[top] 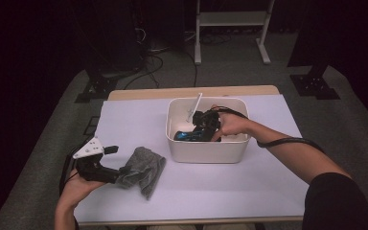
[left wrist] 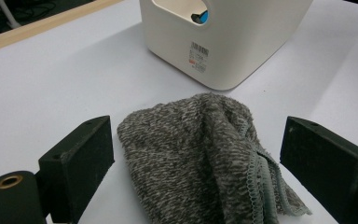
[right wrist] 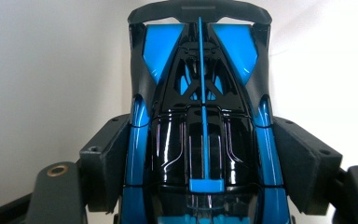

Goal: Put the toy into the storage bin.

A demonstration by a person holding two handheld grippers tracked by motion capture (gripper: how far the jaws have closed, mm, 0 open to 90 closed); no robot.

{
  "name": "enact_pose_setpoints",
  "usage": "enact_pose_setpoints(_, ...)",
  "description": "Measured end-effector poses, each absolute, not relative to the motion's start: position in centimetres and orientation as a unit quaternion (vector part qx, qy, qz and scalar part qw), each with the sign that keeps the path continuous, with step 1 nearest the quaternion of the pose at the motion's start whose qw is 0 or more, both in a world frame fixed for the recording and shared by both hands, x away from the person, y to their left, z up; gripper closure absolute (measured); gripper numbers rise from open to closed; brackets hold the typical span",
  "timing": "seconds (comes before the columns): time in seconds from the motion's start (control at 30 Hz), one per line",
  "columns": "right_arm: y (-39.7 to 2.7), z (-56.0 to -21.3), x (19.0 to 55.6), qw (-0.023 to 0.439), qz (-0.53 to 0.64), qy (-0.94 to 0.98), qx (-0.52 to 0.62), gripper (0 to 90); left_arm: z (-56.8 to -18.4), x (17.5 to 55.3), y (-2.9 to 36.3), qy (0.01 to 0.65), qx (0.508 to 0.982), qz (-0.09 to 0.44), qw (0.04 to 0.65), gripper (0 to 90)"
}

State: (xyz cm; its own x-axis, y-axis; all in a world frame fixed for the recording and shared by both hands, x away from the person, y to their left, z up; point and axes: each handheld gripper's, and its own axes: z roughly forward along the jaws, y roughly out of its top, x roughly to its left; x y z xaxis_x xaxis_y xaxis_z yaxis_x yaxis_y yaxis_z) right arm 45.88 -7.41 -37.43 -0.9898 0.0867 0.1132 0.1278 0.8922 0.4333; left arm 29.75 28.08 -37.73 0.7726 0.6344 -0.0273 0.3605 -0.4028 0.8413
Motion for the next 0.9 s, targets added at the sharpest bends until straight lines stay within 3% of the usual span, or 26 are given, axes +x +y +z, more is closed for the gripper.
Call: enact_pose_setpoints(0.9, -7.09, -38.24, 45.68, 0.032, -0.189, -0.980, -0.046, 26.3, -37.58, 29.49, 28.24, 0.301, 0.824, 0.151, 0.455, 8.6)
